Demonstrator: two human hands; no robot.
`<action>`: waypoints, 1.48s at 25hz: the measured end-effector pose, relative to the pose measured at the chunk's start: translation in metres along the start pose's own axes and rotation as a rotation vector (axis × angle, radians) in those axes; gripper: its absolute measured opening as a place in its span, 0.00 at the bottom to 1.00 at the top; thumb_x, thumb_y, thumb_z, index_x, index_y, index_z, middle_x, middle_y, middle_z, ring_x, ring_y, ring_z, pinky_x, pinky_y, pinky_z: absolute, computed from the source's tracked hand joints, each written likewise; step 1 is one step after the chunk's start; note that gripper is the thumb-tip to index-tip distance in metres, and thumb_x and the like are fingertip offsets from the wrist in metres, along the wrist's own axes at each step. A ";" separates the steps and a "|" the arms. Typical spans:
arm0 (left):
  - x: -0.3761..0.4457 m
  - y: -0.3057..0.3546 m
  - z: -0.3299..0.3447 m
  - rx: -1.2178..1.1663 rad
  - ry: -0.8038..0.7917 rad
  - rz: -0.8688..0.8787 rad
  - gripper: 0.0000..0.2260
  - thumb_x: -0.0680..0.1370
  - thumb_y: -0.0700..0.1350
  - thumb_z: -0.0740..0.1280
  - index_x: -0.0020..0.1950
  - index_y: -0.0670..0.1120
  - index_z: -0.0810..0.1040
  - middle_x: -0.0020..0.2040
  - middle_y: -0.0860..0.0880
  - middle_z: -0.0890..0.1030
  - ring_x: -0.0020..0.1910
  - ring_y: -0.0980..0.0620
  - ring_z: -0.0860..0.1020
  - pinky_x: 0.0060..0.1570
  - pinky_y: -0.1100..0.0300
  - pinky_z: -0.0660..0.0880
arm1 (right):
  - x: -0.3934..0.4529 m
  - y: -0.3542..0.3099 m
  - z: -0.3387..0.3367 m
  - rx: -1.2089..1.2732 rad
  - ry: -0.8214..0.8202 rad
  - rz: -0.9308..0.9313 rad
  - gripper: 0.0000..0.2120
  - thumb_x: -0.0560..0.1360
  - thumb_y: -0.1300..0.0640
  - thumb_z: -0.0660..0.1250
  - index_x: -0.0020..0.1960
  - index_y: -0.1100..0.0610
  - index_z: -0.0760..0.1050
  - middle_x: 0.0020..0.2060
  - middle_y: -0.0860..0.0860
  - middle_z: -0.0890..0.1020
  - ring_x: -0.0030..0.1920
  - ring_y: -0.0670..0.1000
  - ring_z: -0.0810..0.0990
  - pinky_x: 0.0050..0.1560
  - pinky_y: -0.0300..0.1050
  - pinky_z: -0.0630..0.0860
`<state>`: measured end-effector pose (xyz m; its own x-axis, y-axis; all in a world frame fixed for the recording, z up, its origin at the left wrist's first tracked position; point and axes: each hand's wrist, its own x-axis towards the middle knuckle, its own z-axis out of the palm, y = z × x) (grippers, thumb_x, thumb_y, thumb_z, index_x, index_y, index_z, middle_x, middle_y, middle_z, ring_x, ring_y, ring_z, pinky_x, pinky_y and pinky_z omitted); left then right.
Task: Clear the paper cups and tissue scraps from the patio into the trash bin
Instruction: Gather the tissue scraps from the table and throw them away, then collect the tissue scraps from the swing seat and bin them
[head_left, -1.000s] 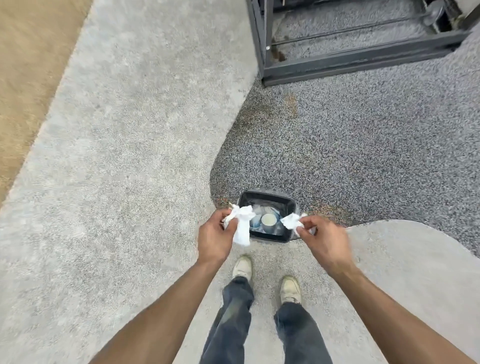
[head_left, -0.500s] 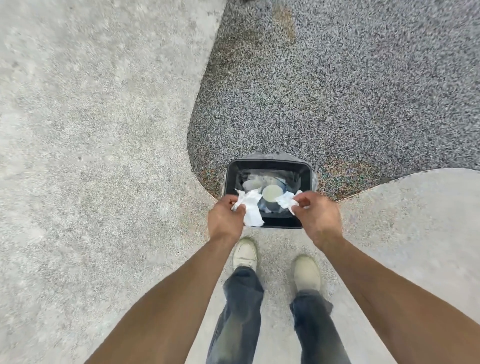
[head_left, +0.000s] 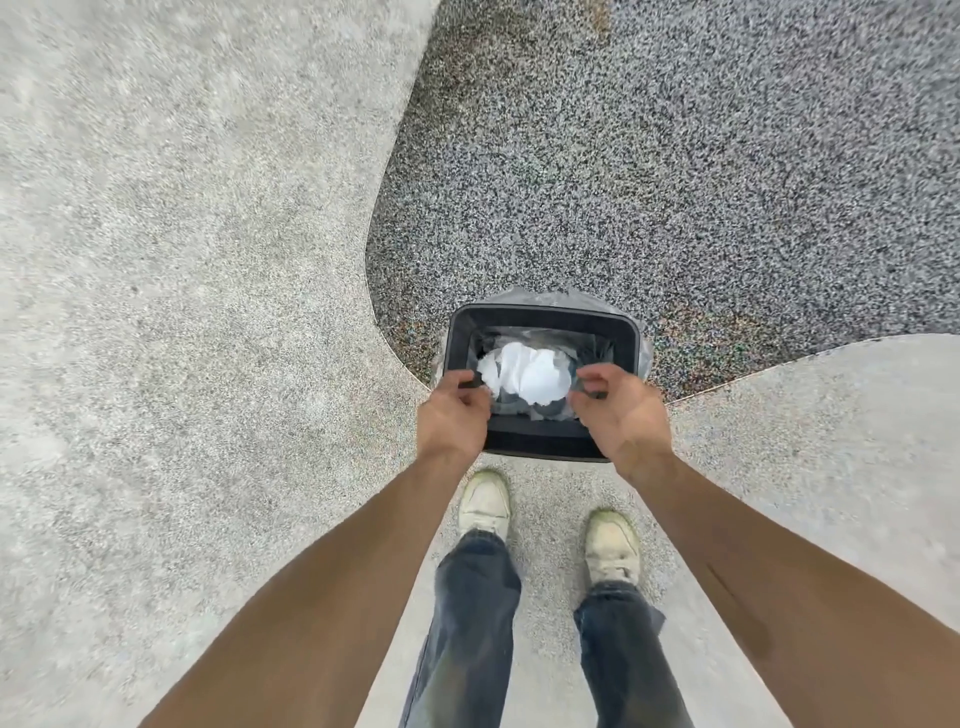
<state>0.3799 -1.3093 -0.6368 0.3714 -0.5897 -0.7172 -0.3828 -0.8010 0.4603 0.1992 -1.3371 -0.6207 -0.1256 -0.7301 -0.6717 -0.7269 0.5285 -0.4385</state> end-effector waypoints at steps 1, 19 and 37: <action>-0.004 0.004 -0.005 0.028 0.005 0.013 0.13 0.80 0.46 0.63 0.65 0.48 0.74 0.47 0.47 0.84 0.45 0.47 0.83 0.50 0.52 0.81 | -0.006 -0.002 -0.006 -0.013 0.001 -0.023 0.15 0.76 0.53 0.66 0.62 0.48 0.75 0.53 0.46 0.83 0.45 0.48 0.80 0.44 0.38 0.77; -0.281 0.254 -0.125 0.634 -0.025 1.121 0.32 0.74 0.69 0.56 0.76 0.65 0.51 0.76 0.63 0.51 0.75 0.59 0.53 0.74 0.49 0.51 | -0.281 -0.048 -0.321 -0.150 0.577 -0.266 0.34 0.71 0.31 0.60 0.73 0.41 0.61 0.73 0.45 0.65 0.75 0.50 0.57 0.72 0.59 0.60; -0.608 0.406 0.076 0.782 -0.170 1.863 0.39 0.68 0.79 0.50 0.73 0.70 0.35 0.78 0.58 0.38 0.77 0.56 0.36 0.74 0.44 0.36 | -0.566 0.212 -0.511 -0.198 1.143 0.173 0.39 0.68 0.24 0.52 0.75 0.37 0.53 0.77 0.44 0.57 0.77 0.50 0.47 0.74 0.59 0.54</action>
<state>-0.0649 -1.2680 -0.0540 -0.8778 -0.4287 0.2136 -0.3575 0.8832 0.3036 -0.2285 -1.0334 -0.0290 -0.6932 -0.6731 0.2579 -0.7206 0.6556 -0.2258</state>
